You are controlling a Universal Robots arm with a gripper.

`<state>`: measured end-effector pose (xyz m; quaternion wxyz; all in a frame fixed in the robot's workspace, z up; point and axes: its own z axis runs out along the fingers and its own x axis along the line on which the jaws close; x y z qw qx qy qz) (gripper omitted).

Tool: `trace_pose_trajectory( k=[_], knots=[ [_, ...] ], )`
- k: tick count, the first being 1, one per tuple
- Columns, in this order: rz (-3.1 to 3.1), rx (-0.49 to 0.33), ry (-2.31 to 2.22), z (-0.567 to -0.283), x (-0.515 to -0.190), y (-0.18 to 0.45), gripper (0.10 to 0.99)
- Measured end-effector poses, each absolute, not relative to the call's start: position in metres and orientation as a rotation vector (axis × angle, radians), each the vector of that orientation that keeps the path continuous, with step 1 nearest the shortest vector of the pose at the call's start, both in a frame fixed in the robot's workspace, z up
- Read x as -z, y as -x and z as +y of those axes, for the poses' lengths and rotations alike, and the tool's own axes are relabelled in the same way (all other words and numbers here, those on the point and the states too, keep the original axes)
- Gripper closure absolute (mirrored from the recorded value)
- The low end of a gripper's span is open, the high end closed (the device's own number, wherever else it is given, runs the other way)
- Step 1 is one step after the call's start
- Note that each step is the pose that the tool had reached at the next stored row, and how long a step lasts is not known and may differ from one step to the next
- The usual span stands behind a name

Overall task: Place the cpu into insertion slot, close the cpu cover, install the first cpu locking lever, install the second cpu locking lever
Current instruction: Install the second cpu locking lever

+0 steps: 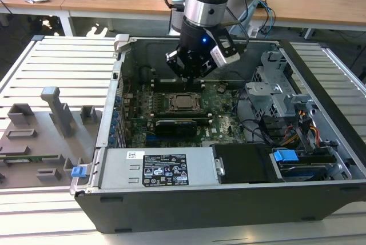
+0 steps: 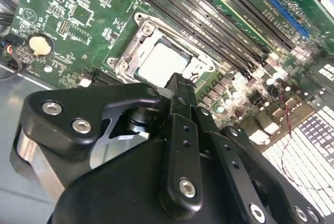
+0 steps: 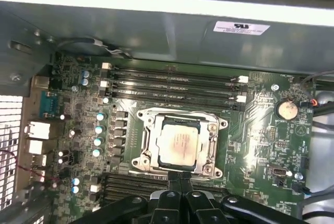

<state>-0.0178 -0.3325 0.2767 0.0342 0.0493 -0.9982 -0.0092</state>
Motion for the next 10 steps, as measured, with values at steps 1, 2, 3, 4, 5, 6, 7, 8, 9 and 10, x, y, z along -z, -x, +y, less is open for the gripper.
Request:
trace_pose_trajectory(
  k=[1, 2, 3, 4, 5, 6, 7, 8, 9, 10],
  knots=[
    [-3.069, 0.027, -0.152, -0.3323, -0.2801, 0.0177, 0.98],
    [-3.069, 0.026, -0.152, -0.3322, -0.2829, 0.0177, 0.98],
    [-3.069, 0.025, -0.151, -0.3321, -0.2845, 0.0177, 0.98],
    [-3.069, 0.025, -0.151, -0.3321, -0.2849, 0.0177, 0.98],
    [-3.069, 0.025, -0.151, -0.3321, -0.2849, 0.0177, 0.98],
    [-3.069, 0.025, -0.151, -0.3321, -0.285, 0.0177, 0.98],
    [-3.069, 0.025, -0.151, -0.3321, -0.2852, 0.0177, 0.98],
    [-3.069, 0.025, -0.151, -0.3321, -0.2853, 0.0177, 0.98],
    [-3.069, 0.025, -0.151, -0.3321, -0.2854, 0.0177, 0.98],
    [-3.069, 0.025, -0.151, -0.3321, -0.2854, 0.0177, 0.98]
  ],
)
